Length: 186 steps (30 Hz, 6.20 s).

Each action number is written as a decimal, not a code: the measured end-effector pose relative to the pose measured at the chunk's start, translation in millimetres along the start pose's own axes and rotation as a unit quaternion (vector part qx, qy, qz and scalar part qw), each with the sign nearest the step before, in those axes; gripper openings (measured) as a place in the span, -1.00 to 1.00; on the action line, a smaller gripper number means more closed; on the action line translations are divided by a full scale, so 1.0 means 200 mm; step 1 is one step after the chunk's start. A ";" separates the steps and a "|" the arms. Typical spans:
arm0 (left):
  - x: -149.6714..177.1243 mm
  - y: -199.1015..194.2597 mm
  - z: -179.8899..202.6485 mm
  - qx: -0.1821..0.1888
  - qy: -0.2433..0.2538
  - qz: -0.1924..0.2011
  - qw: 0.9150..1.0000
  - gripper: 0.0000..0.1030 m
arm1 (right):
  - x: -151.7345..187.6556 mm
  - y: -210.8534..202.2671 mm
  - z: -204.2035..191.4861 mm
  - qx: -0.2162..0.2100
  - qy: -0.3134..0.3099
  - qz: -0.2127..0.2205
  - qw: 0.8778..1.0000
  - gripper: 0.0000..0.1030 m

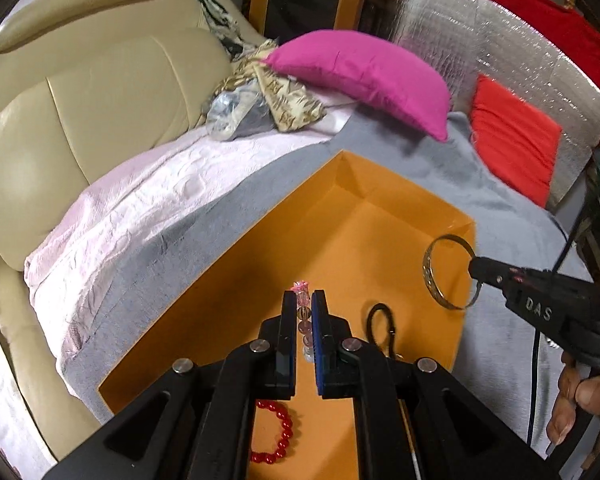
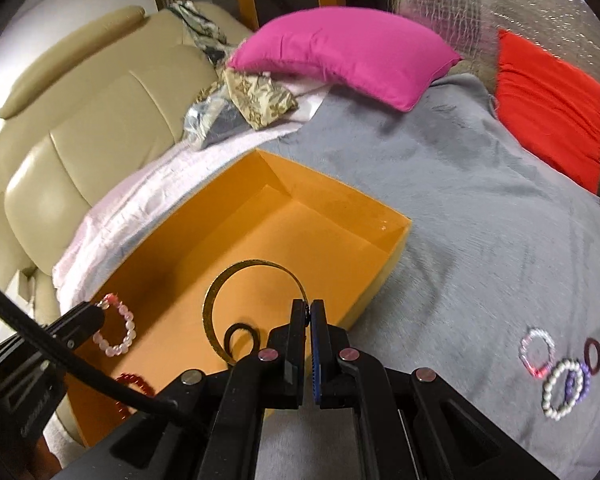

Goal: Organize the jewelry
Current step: 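Carry the pink bracelet and metal bangle into the orange box and release both, then move both open tools back toward the remaining bracelets, then grasp the white beaded bracelet with the left tool while the right tool grasps the dark red hair tie, then lift the white bracelet and dark red hair tie and carry them toward the orange box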

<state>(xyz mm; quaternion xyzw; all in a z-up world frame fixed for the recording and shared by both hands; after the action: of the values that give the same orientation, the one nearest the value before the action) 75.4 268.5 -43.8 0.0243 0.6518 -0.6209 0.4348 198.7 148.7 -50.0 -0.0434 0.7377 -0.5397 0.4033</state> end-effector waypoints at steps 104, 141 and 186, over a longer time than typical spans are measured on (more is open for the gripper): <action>0.61 0.03 0.96 0.090 0.168 -0.078 0.978 0.30 | 0.73 -0.12 1.81 0.200 0.243 -0.077 0.946 -0.64; 0.63 0.47 1.86 0.090 0.206 -0.154 0.962 -0.45 | 1.35 -0.61 1.64 0.038 0.352 0.132 0.926 -0.91; 0.76 -0.39 1.19 0.148 0.217 -0.045 0.964 -0.82 | 1.51 -0.91 1.01 0.084 0.280 0.080 0.953 -0.91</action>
<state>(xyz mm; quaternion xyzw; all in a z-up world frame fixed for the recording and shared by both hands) 63.2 -24.6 -37.2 0.1933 0.6315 -0.7092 0.2468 58.8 -231.0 -82.8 0.2027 0.7742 -0.5557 0.2249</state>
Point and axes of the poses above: each gripper's, at about its wrist camera, not at the fingertips, and y roughly the way its jaws point, z to its right, x to its underside, the point moved 4 cm from there along y, roughly the way its jaws point, and after that the axes turned 5 degrees about -y, right-handed, at the moved point
